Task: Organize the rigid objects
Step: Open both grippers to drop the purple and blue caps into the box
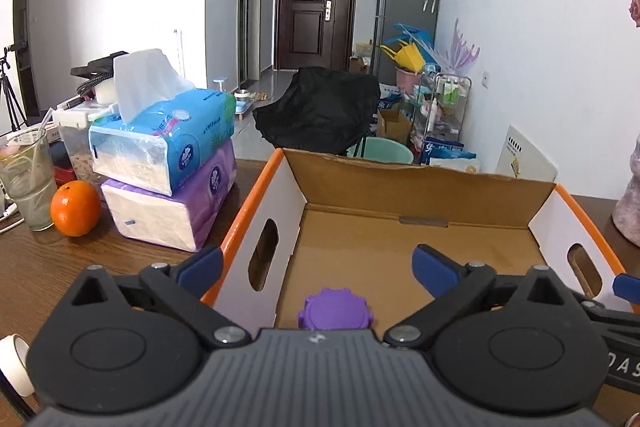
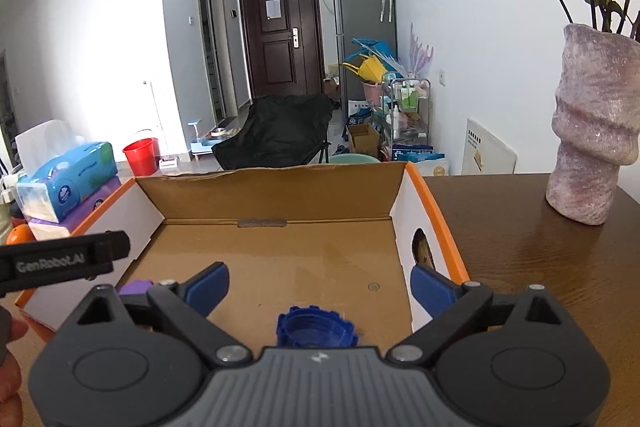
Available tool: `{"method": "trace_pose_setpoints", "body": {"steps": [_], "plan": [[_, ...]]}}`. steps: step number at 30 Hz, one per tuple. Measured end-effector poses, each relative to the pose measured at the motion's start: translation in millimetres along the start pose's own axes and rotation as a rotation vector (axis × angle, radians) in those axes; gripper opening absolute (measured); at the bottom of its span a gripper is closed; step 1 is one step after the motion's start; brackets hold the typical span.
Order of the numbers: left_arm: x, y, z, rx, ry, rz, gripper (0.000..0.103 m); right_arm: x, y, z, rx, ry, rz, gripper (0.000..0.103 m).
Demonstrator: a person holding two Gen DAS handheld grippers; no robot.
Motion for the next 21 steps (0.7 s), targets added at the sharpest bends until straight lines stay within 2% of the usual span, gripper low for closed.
{"method": "trace_pose_setpoints", "body": {"steps": [11,21], "plan": [[-1.1,3.7,2.3,-0.002,0.012,0.000,0.103,-2.0,4.6,0.8,-0.008,0.006,0.003,0.100],[-7.7,27.0,2.5,0.008,0.012,-0.019,0.103,-7.3,23.8,3.5,-0.031,0.018,-0.017,0.103]]}}
Point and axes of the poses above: each gripper's, at about its wrist camera, not at the fingertips, and y roughly against the way its jaws point, z to its left, x to its underside, the point moved 7 cm from there along -y, roughly the way its jaws point, and after that the axes turned 8 degrees about -y, right-handed, at the moved point
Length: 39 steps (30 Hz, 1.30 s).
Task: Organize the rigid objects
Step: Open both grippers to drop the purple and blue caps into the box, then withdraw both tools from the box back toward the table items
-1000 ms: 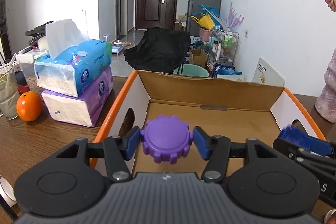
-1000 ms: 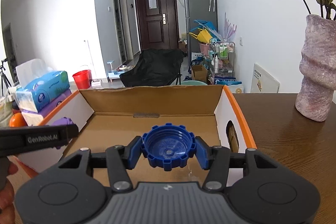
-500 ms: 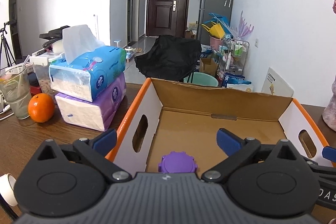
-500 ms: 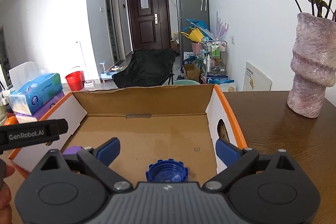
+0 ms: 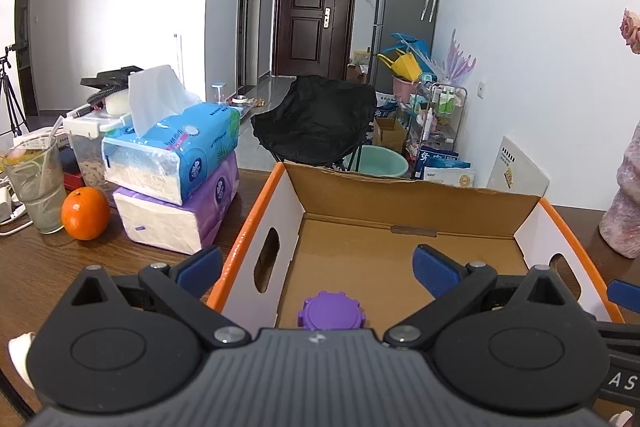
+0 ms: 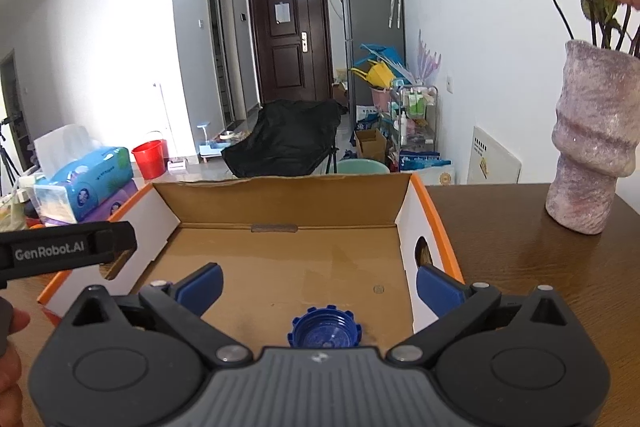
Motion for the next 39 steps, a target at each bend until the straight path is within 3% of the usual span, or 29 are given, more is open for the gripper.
{"method": "trace_pose_setpoints", "body": {"steps": [23,39], "plan": [[13.8,75.1,22.8,0.015,0.001,-0.046,0.103,7.2,81.0,-1.4,-0.027,0.036,-0.074,0.103],[51.0,131.1,29.6,0.042,-0.038,-0.012,0.103,40.4,137.1,-7.8,-0.052,0.032,-0.057,0.103]]}}
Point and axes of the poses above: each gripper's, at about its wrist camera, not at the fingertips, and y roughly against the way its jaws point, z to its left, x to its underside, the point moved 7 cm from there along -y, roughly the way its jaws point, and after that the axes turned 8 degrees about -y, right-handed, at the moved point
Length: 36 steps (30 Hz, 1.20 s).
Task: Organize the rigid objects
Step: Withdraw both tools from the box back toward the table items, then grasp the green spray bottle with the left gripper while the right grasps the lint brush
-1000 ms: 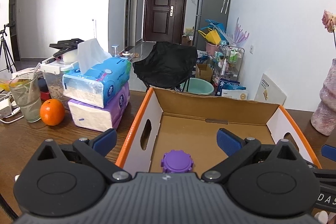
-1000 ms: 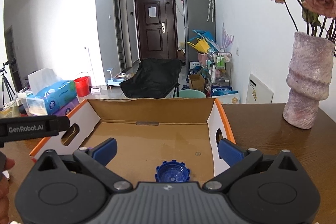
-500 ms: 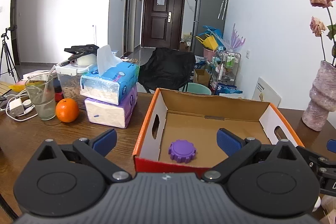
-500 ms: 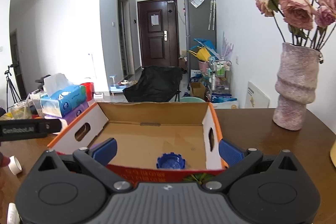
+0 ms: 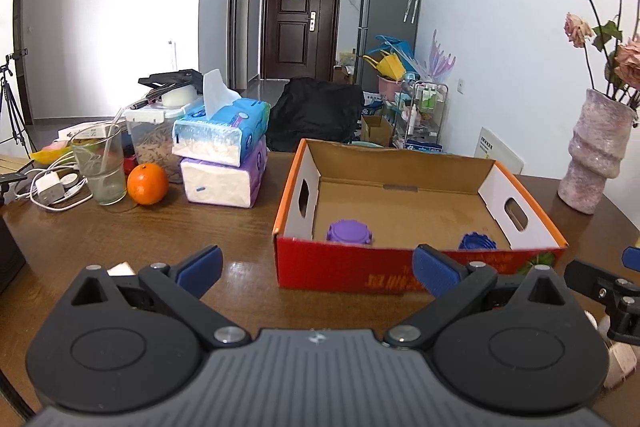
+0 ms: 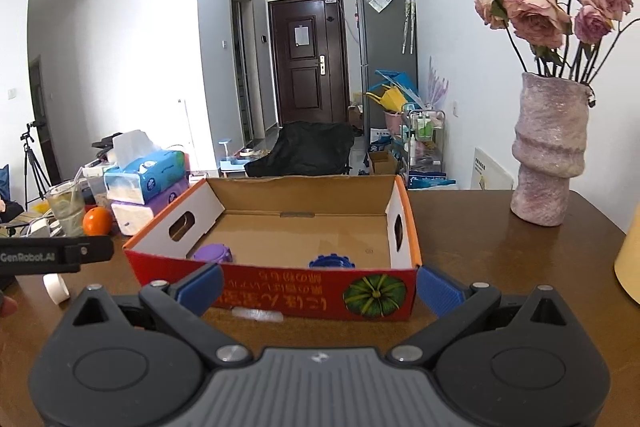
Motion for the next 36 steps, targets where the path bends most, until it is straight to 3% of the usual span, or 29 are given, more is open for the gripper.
{"method": "trace_pose_setpoints", "body": {"steps": [22,36], "plan": [[65.1,58.5,8.2,0.026,-0.036,0.066,0.103,58.2,61.6,0.8,0.030,0.040,0.061,0.103],[109.9,68.5,14.8,0.042,-0.034,0.129,0.103,111.0,75.5,-2.0,0.060,0.065,0.163,0.103]]}}
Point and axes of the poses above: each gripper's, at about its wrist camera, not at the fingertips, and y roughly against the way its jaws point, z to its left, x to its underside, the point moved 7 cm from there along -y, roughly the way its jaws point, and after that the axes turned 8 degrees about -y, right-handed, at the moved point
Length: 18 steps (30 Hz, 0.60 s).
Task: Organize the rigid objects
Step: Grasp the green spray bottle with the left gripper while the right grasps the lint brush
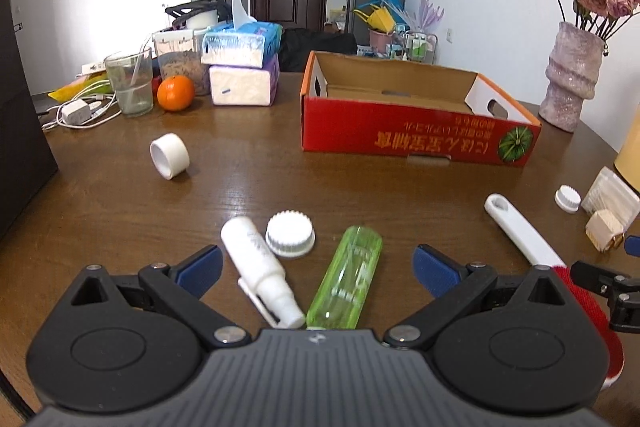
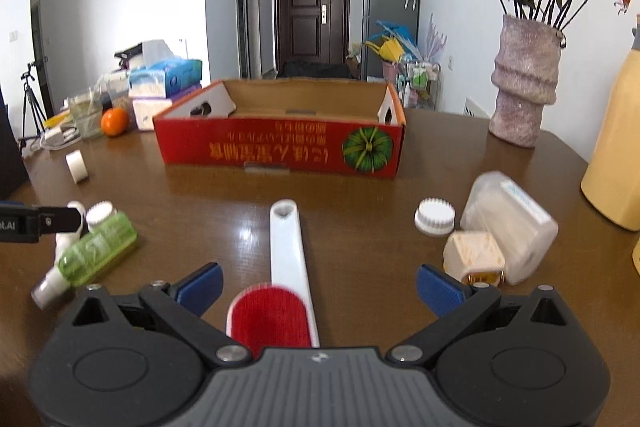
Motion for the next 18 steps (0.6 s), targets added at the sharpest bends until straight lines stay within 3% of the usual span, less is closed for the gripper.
{"method": "trace_pose_setpoints", "body": {"steps": [12,18], "plan": [[24.7,1.6,4.2,0.007,-0.006,0.025,0.103,36.7,-16.1,4.6,0.023,0.038,0.110,0.103],[26.8,2.9,5.6,0.010,-0.003,0.020,0.103,39.8,-20.2,3.0,0.013,0.022,0.100,0.087]]}}
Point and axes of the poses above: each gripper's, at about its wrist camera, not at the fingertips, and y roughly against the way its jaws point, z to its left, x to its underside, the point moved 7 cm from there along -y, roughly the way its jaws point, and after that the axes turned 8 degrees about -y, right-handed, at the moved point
